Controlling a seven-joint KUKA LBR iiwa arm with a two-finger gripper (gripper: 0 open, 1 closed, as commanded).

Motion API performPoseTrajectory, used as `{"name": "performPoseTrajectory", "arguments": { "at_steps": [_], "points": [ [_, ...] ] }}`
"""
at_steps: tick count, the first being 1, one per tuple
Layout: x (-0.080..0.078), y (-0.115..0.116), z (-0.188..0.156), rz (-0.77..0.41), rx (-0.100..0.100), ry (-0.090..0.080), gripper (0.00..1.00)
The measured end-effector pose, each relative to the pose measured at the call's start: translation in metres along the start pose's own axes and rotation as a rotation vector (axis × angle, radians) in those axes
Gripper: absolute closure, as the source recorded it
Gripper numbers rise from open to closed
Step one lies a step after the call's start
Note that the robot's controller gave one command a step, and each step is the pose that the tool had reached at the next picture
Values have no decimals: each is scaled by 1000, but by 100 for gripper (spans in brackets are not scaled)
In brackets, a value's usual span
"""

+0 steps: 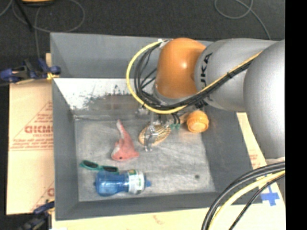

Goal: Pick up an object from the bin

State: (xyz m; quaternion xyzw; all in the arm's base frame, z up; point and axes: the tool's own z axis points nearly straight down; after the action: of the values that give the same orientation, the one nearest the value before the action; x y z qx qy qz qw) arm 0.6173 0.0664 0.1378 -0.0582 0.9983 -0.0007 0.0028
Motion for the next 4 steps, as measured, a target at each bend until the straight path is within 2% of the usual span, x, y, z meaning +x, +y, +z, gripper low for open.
{"name": "performPoseTrajectory", "arguments": {
  "at_steps": [1,2,3,4],
  "points": [
    [-2,0,4,0,0,-3,0],
    [4,-4,56,51,-3,-2,0],
    [-2,-5,78,61,-5,-10,0],
    [1,-5,70,59,-3,-10,0]
  ]
}}
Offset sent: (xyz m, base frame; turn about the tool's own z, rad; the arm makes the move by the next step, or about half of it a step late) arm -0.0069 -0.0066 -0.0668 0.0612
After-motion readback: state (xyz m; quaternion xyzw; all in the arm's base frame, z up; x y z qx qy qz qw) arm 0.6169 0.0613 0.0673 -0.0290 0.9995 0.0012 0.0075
